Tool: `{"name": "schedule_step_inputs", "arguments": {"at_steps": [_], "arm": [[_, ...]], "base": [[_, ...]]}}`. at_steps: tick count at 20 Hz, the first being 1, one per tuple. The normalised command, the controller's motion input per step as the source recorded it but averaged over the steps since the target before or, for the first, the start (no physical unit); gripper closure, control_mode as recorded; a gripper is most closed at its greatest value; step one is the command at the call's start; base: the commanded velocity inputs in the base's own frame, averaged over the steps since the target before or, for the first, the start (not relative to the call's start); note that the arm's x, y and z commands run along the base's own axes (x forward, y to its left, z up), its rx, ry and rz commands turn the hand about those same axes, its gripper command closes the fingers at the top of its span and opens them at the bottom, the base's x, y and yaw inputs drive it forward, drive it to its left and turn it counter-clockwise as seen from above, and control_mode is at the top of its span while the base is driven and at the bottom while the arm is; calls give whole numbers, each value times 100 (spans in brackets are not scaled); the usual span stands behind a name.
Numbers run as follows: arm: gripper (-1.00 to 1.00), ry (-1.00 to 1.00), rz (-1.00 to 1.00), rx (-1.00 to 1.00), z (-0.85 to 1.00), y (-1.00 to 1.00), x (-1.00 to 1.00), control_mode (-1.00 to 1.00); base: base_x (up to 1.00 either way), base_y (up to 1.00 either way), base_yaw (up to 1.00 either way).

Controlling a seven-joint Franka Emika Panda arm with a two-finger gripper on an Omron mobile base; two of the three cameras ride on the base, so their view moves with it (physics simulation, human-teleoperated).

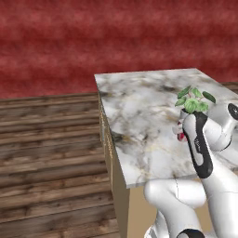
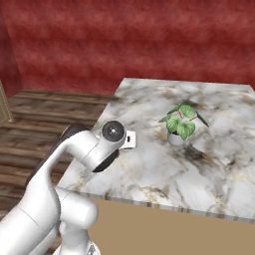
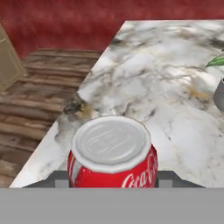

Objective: Pick the can from the counter and place it in the open cabinet.

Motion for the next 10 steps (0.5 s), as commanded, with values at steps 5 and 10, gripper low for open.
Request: {"name": "schedule_step_inputs", "arguments": {"at_steps": [5, 10], "arm": [[100, 16, -25, -6, 71, 11, -7, -100], [100, 11, -20, -3, 78, 21, -26, -100]], "base": [[0, 0, 0], [0, 0, 0]]}}
